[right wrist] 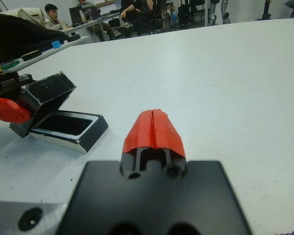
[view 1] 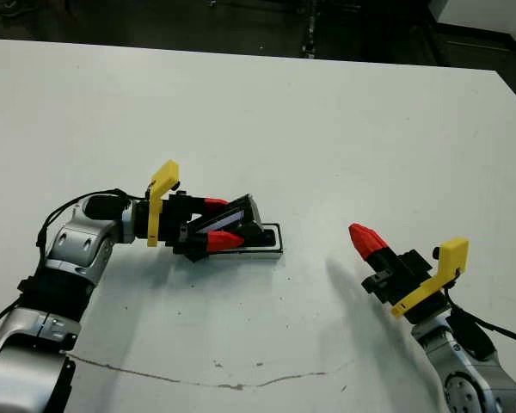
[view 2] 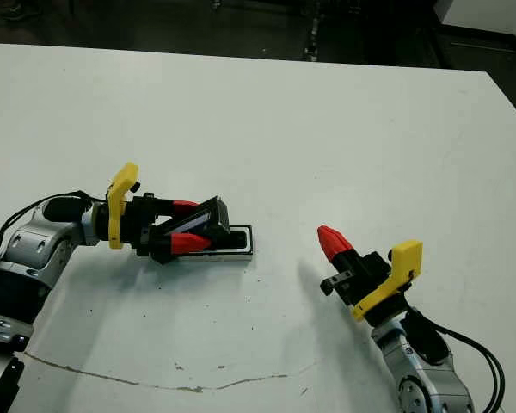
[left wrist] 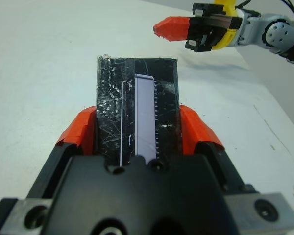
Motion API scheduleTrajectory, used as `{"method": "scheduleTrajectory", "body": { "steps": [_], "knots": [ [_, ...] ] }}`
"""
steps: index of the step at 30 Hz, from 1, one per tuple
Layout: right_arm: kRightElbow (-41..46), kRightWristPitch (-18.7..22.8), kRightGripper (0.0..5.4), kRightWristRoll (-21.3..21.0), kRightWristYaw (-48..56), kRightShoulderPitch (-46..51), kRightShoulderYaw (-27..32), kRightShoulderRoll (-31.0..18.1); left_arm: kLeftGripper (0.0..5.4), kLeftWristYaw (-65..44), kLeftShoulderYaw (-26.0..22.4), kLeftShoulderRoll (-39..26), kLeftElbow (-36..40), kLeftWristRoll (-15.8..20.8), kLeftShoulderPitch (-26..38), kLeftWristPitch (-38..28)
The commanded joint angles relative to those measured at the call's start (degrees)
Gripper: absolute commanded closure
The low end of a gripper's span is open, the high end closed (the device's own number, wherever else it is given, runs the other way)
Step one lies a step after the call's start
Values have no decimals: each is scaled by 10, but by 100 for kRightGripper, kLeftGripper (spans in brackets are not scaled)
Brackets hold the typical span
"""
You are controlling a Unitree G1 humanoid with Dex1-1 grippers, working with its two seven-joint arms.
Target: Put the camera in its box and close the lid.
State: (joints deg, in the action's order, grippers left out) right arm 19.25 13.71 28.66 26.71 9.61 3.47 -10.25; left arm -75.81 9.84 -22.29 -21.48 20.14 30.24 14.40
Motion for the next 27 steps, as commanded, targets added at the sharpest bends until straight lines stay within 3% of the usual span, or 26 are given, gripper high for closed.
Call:
{"method": "scheduleTrajectory", "body": {
  "steps": [1,17,27],
  "knots": [
    [-3,-1,540,-1,-2,6,4,-2,223,-1,20,15,-11,-4,-32,20],
    [-2,6,540,10,-3,6,4,-2,223,-2,52,70,-77,-20,-6,0],
    [2,6,540,12,-16,5,9,4,223,44,101,100,-105,-93,18,-41]
  ]
}}
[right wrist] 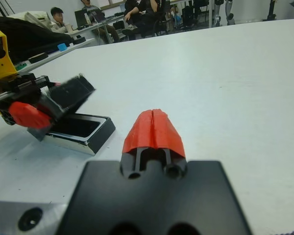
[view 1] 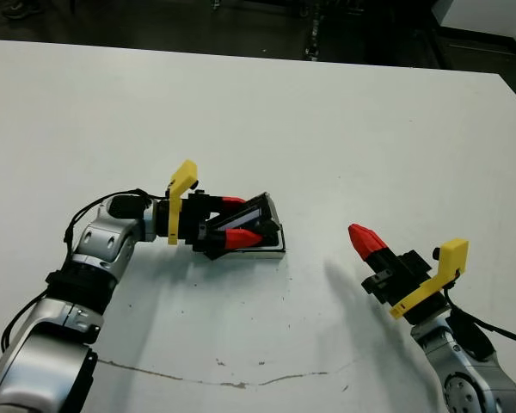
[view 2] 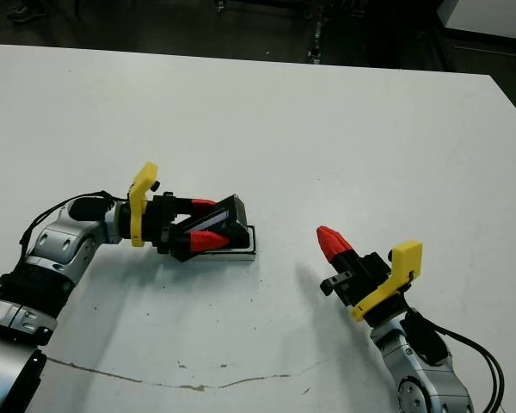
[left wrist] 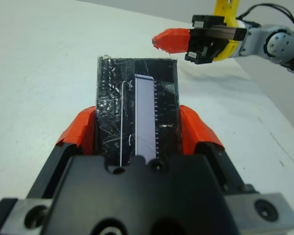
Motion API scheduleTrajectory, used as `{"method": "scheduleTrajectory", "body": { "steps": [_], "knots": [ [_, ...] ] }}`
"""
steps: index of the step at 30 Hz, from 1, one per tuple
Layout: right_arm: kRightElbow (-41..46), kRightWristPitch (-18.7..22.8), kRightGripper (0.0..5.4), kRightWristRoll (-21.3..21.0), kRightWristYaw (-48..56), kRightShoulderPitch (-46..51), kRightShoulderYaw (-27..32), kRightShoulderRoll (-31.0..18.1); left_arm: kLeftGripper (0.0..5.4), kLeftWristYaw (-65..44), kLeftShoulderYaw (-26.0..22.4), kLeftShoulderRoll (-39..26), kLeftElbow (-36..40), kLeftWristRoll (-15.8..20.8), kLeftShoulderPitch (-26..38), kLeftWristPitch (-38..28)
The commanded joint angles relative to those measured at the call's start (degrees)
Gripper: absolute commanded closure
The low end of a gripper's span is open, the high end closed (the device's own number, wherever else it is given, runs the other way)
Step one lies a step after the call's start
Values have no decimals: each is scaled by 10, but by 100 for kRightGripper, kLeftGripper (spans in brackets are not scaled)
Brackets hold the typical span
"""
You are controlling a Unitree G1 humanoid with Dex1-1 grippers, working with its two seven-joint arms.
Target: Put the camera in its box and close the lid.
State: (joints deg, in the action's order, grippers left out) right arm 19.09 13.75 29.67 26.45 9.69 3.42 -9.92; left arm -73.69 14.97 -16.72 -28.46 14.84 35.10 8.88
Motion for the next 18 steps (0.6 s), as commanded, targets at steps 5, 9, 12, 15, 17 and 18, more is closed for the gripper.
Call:
{"method": "scheduleTrajectory", "body": {
  "steps": [5,9,12,15,17,18],
  "knots": [
    [-2,7,540,30,-26,-10,47,2,223,26,61,49,-49,-62,-30,-1],
    [6,23,540,49,-36,-16,68,-5,223,30,65,49,-53,-75,-32,-7],
    [6,26,540,55,-36,-18,70,-3,223,32,66,53,-58,-81,-32,-10],
    [5,30,540,60,-35,-20,69,-3,223,46,68,56,-54,-90,-34,-3],
    [9,31,540,58,-38,-19,70,-5,223,63,68,57,-45,-95,-36,11],
    [9,32,540,57,-39,-19,70,-6,223,72,68,57,-39,-98,-37,21]
  ]
}}
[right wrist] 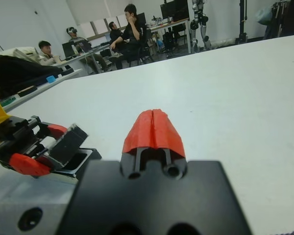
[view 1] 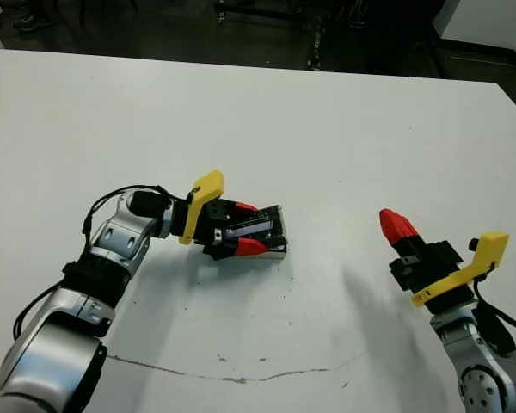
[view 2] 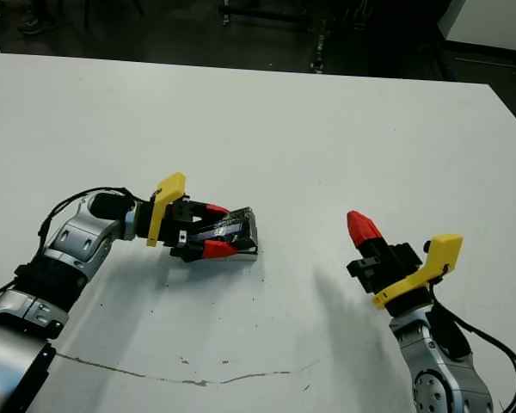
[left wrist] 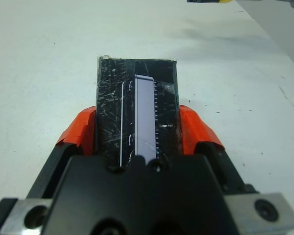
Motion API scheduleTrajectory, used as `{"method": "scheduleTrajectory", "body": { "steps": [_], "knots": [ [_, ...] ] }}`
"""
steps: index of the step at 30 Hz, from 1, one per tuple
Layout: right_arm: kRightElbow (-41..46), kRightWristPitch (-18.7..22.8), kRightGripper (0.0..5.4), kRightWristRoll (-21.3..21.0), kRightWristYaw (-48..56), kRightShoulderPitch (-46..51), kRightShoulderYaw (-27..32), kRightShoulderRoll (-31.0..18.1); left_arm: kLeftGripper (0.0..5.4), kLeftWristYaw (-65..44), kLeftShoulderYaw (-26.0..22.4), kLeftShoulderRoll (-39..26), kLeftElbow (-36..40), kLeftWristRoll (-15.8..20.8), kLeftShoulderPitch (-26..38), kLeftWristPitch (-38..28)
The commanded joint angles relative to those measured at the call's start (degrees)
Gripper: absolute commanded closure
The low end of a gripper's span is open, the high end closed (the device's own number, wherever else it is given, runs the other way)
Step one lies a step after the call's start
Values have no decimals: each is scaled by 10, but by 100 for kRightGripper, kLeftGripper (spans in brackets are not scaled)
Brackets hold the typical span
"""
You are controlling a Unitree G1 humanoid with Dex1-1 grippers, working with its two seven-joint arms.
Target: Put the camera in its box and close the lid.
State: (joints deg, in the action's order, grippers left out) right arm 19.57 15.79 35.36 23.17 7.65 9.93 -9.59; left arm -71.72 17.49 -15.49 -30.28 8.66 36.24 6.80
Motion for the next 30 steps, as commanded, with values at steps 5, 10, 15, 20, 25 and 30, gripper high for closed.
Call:
{"method": "scheduleTrajectory", "body": {
  "steps": [5,10,15,20,25,30],
  "knots": [
    [3,1,540,-10,-3,3,7,-11,223,101,48,42,18,-56,-58,84],
    [5,6,540,-10,-6,4,6,-11,223,131,56,40,55,-72,-68,117],
    [6,7,540,-8,-4,5,4,-10,223,162,74,31,101,-102,-76,142],
    [2,4,540,-6,4,5,2,-10,223,163,82,26,118,-112,-78,145],
    [4,5,540,-6,4,8,0,-8,223,132,89,23,99,-105,-65,126],
    [5,9,540,-7,0,10,-2,-9,224,109,98,31,65,-100,-46,113]
  ]
}}
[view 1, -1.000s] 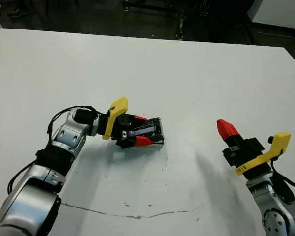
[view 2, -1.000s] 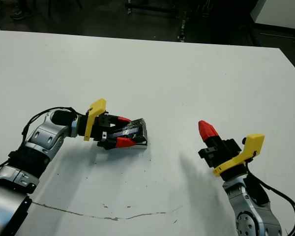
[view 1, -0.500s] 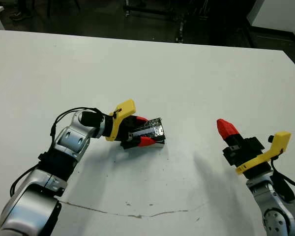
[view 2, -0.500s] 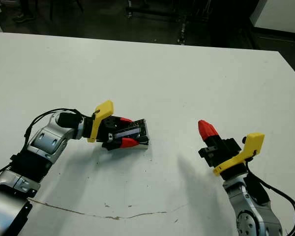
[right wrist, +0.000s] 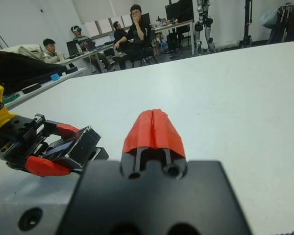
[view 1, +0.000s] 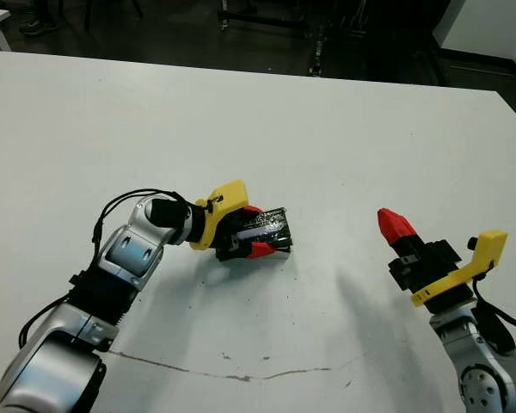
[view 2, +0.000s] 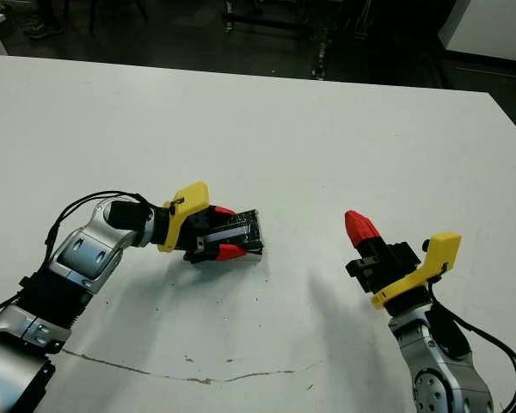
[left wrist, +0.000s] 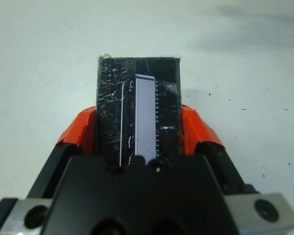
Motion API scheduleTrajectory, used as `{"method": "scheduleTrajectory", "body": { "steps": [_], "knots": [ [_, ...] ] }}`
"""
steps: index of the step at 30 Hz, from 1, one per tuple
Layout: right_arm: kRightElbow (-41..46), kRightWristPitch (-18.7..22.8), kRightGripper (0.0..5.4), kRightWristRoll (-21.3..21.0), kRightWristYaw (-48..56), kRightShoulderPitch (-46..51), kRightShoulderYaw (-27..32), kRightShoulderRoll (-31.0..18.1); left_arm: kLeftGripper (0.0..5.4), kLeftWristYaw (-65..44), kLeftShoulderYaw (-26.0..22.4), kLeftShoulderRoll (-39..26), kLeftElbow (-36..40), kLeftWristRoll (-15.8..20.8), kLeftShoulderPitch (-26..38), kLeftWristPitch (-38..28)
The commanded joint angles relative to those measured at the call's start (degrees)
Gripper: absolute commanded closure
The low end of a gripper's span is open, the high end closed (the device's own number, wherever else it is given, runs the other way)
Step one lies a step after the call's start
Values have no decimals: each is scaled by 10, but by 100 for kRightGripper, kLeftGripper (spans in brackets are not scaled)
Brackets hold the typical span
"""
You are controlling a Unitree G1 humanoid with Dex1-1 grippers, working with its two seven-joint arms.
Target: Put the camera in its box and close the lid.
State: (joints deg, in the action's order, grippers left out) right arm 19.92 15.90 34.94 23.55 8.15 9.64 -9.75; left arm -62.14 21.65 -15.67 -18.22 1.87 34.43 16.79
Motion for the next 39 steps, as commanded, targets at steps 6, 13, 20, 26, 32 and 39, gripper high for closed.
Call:
{"method": "scheduleTrajectory", "body": {
  "steps": [6,13,20,26,32,39],
  "knots": [
    [3,12,540,-1,-3,6,1,-9,224,-17,67,51,-121,-28,4,-5],
    [-2,3,540,-5,5,5,0,-10,224,-51,72,77,-203,-30,45,-38],
    [-2,3,540,-4,5,6,1,-9,224,-26,80,90,-212,-54,55,-22],
    [-4,-1,540,-8,11,6,0,-8,151,7,111,71,-154,-120,47,-45],
    [-4,-2,540,-9,14,6,-1,-7,61,16,107,71,-143,-115,38,-35],
    [-7,-2,540,-9,16,7,-2,-3,1,31,100,68,-133,-105,29,-39]
  ]
}}
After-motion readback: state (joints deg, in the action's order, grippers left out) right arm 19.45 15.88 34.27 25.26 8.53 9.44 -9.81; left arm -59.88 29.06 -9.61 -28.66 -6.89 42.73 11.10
